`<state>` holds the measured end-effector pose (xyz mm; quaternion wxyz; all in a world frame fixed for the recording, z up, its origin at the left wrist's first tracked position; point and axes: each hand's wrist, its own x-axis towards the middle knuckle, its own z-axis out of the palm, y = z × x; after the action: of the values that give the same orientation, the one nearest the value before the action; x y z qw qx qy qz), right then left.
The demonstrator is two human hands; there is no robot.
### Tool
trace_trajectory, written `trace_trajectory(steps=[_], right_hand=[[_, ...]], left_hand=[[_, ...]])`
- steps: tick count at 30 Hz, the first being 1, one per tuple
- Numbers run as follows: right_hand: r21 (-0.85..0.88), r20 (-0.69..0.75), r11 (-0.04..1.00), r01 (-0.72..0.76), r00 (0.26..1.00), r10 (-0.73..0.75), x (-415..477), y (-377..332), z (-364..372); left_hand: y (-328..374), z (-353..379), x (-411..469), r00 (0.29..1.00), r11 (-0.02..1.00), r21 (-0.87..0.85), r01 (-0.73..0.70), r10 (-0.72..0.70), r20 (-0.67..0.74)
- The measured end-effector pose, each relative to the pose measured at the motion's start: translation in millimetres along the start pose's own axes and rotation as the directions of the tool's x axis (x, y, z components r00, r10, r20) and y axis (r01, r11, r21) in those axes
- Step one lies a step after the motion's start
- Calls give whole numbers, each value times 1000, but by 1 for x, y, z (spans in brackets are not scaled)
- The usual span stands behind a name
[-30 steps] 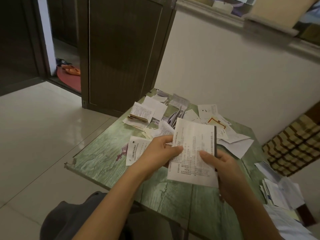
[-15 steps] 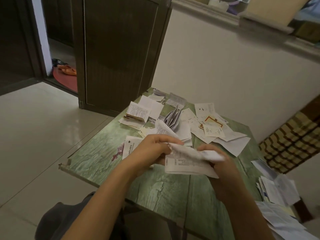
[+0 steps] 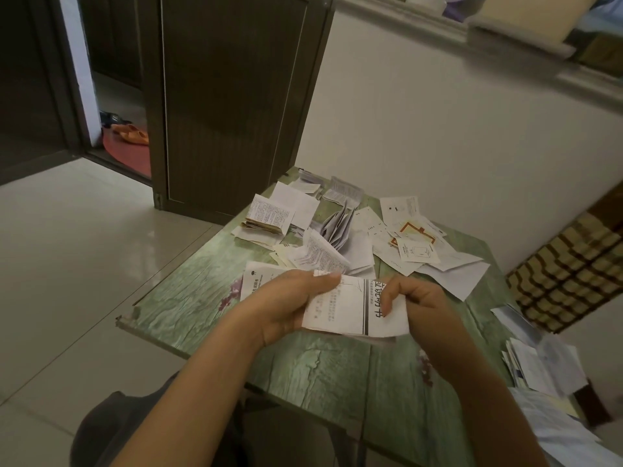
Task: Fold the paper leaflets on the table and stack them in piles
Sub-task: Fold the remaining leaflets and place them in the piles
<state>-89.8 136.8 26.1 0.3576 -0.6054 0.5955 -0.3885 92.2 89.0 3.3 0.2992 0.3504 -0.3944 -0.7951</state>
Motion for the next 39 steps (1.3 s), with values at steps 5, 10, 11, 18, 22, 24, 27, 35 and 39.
trace_trajectory(steps=[5,10,11,18,22,24,27,35,39], right_hand=[[85,-99,992,-91,990,99,1,-14,-12],[-359,60,933,-13,997,37,2,-19,1],[-376,69,926,-14,997,43,2,-18,3],[-267,-74,962,-53,997,35,2,-14,6],[-294,-45,954,-61,998,50,5,-10,5],[-296,-34,954,-41,999,32,7,-9,6],[-318,-55,948,-13,998,-4,9,-8,9],[-383,-95,919,96,985,-143,9,-5,29],[-351,-147,932,87,978,-147,9,-2,30]], left_hand=[[-2,-2,4,999,994,108,-33,32,11],[-5,0,6,995,976,214,-43,22,97],[-6,1,6,994,973,224,-53,30,105],[-10,-3,9,972,916,343,-207,232,-34],[-9,0,7,960,882,395,-256,281,-5],[-9,3,7,956,867,415,-276,290,31],[-12,8,7,959,865,420,-274,278,55],[-23,13,22,855,735,574,-361,507,-111],[-19,10,22,780,631,694,-347,605,-160]])
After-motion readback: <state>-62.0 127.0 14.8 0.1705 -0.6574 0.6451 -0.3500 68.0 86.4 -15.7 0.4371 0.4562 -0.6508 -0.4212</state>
